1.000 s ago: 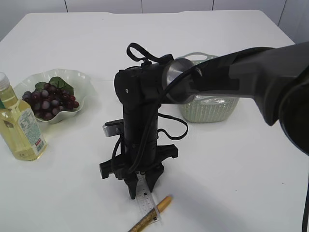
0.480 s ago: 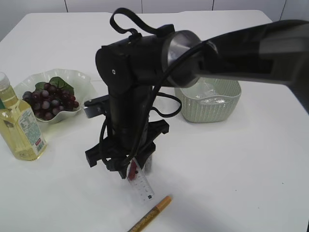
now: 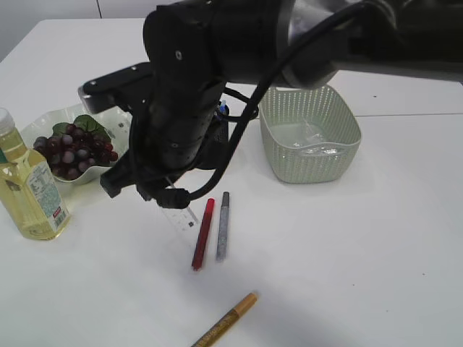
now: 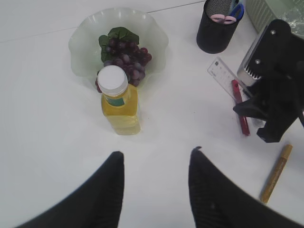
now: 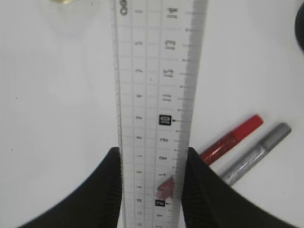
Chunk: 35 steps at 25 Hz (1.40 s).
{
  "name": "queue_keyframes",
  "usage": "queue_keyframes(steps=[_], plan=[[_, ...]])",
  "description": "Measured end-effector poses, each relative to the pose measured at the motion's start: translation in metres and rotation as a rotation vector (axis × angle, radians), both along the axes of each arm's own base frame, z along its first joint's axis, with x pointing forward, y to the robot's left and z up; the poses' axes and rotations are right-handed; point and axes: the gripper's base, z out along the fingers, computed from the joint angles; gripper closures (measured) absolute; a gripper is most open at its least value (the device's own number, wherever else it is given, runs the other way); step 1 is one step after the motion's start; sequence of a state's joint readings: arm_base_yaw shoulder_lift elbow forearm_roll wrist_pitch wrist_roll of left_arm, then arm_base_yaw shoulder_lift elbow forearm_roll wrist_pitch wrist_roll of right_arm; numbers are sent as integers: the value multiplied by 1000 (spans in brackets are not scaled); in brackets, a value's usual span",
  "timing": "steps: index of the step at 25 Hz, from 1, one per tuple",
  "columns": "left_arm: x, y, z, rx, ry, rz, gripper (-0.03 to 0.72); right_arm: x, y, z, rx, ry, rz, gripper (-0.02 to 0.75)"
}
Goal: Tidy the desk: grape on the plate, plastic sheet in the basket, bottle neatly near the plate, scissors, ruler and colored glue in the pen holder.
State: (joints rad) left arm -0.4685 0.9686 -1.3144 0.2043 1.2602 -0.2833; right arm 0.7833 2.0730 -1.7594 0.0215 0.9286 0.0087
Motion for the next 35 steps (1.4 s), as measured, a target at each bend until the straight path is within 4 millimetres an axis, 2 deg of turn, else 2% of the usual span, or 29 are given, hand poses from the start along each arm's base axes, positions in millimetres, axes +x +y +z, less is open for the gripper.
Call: queue_keyframes(steps=[7, 11, 14, 19, 23, 27, 35], plan=[[0, 0, 0, 2, -1, 1, 365, 6, 2, 41, 118, -268, 108, 482], [0, 0, 0, 4, -2, 2, 367, 13, -5, 55, 180, -400, 108, 482], [0, 1, 0, 5, -3, 3, 371, 20, -20, 52, 210, -457, 81, 482], [0, 1, 0, 7, -4, 4, 372, 44, -49, 49, 244, -581, 24, 482], [0, 1, 0, 9, -4, 4, 374, 62, -64, 58, 317, -712, -16, 482], [0, 1, 0, 10, -5, 5, 374, 74, -65, 58, 386, -814, -28, 482], [0, 1, 0, 12, -6, 6, 375, 94, -59, 28, 445, -923, -13, 482]])
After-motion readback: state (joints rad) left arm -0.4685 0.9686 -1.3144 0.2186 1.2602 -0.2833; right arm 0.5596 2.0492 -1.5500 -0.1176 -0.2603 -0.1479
